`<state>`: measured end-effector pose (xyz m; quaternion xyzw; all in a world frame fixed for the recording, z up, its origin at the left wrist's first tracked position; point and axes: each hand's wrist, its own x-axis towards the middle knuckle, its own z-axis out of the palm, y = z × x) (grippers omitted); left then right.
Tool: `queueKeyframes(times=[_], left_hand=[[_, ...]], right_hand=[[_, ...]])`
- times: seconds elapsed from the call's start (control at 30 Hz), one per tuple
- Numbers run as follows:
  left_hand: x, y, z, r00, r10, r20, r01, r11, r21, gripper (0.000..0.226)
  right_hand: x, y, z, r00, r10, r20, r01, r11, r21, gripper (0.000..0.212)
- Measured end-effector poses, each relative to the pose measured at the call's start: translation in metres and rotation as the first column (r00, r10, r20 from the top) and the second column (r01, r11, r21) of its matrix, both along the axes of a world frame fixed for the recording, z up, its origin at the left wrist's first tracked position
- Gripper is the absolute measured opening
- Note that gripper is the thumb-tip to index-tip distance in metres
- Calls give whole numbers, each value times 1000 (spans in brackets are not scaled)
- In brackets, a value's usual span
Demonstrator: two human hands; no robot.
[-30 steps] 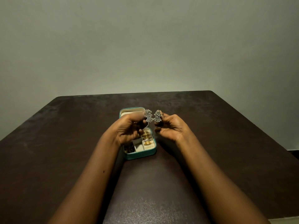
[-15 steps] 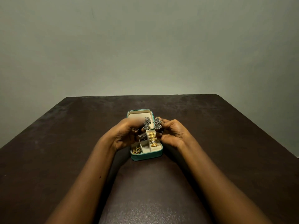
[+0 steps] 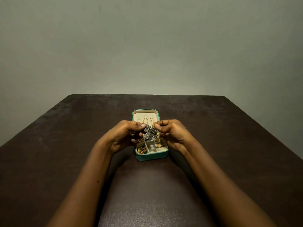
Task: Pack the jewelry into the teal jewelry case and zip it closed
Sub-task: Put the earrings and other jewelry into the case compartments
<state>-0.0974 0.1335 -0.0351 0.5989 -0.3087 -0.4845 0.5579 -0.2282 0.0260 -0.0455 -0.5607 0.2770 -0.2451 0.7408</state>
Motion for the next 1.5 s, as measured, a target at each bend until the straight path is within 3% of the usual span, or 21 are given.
queueKeyframes(times=[0.17, 0.3, 0.4, 0.6, 0.8, 0.9, 0.97, 1.13, 1.37, 1.5], left_hand=[[0, 4, 3, 997, -16, 78, 15, 1000, 24, 19], [0, 5, 2, 953, 1, 302, -22, 998, 64, 8], [-3, 2, 1, 929, 14, 370, -43, 997, 69, 11], [-6, -5, -5, 928, 132, 349, -166, 984, 70, 7], [-9, -9, -9, 944, 231, 234, -265, 956, 129, 26], [1, -16, -20, 933, 251, 258, -299, 939, 169, 59], [7, -21, -31, 932, 262, 252, -316, 926, 206, 71], [2, -20, -31, 935, 276, 223, -323, 922, 212, 74], [0, -20, -29, 910, 282, 304, -356, 908, 223, 76], [5, -22, -32, 903, 276, 331, -367, 895, 253, 84]], right_hand=[[1, 0, -1, 1000, -5, -27, 5, 1000, 3, 22], [0, 5, 1, 989, -22, -148, -9, 978, -207, 26], [-1, 7, 1, 975, -31, -218, -35, 956, -290, 19], [2, 11, 0, 933, -86, -349, -41, 939, -342, 9], [6, 11, -7, 881, -158, -445, -33, 920, -391, 5], [16, 6, -17, 823, -282, -493, -18, 855, -518, 25], [18, 6, -19, 783, -348, -515, -30, 806, -591, 26], [13, 5, -17, 772, -399, -494, -37, 749, -662, 13], [14, 8, -16, 774, -421, -473, -43, 711, -702, 4], [11, 12, -13, 760, -394, -518, -160, 659, -735, 14]])
